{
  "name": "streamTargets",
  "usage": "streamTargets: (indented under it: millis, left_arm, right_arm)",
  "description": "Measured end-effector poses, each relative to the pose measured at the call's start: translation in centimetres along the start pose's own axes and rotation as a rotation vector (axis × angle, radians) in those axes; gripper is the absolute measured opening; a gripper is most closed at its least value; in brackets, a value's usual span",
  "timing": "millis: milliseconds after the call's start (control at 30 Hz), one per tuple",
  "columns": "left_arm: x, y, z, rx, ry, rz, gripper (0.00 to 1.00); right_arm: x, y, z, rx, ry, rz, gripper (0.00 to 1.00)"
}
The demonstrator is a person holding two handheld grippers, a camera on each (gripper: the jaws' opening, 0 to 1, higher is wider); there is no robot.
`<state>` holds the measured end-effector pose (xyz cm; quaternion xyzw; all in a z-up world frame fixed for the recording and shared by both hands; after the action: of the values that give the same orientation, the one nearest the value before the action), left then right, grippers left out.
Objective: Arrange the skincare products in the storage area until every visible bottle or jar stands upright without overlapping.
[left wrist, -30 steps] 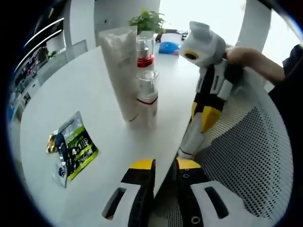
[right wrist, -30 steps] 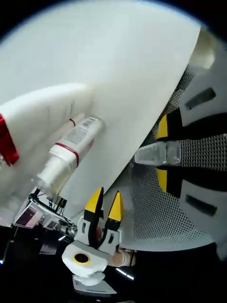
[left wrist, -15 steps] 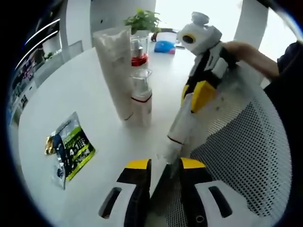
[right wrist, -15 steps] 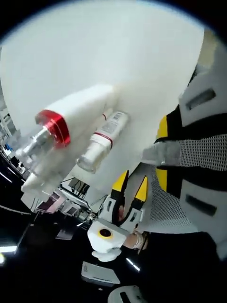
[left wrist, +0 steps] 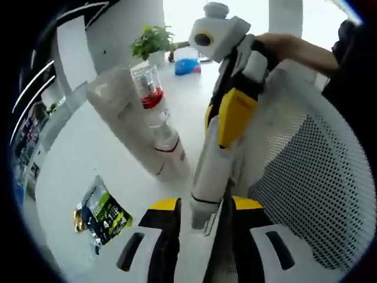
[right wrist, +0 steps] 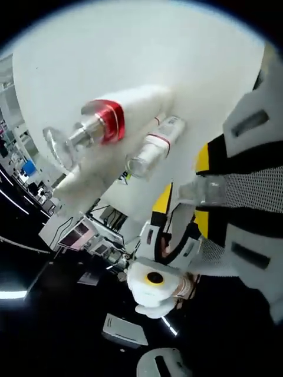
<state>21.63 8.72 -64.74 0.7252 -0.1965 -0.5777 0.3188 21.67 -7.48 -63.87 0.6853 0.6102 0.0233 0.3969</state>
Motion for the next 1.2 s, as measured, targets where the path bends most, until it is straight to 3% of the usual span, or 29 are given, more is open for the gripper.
streamTargets:
  millis: [67, 433, 600, 767, 1000, 1100, 1200]
  left_arm:
    - [-0.1, 0.2, -0.2, 0.057, 0.018, -0.012, 0.27]
    - [-0.7, 1.1, -0.6, 0.202, 0.097, 0.007, 0.21]
    - [-1.0, 1.4, -0.7, 0.349, 0.114, -0.011, 0.19]
    - [-1.6, 2.1, -1.3, 0.522, 0.186, -0.029, 0.18]
    - [-2.0, 2.8, -1.1, 0.528, 0.189, 0.019, 0.18]
    - [-1.8, 2.6, -1.1, 0.532, 0.199, 0.004, 0.19]
    - [-1.9, 2.3, -1.2, 0.484, 0.194, 0.023, 0.19]
  right_arm:
    - [0.2, 0.4, -0.3, -0.005, 0.004, 0.02, 0.19]
    - [0.4, 1.1, -1.0, -0.017, 0.016, 0.066, 0.2]
    - [0.4, 1.2, -1.4, -0.056, 0.009, 0.066, 0.2]
    - [0.4, 1.5, -1.8, -0.109, 0.001, 0.091, 0.22]
    - [1.0, 1.8, -2.2, -0.126, 0.006, 0.117, 0.24]
    - [1.1, 1.8, -2.2, -0.126, -0.006, 0.125, 0.23]
    - [1.1, 1.8, -2.2, -0.11, -0.008, 0.143, 0.22]
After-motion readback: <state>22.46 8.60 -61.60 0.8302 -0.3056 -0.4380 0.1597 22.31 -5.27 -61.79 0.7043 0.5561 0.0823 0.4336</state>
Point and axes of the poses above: the point that each gripper's makers call its tool centre point, and the gripper's own axes: x roughly forward along the fingers, z roughly to its right, y roughly out of its top, the point moved 9 cm from there along -x, roughly backward along the fingers, and after that the axes turned 3 degrees about z, right-handed, at the moved point
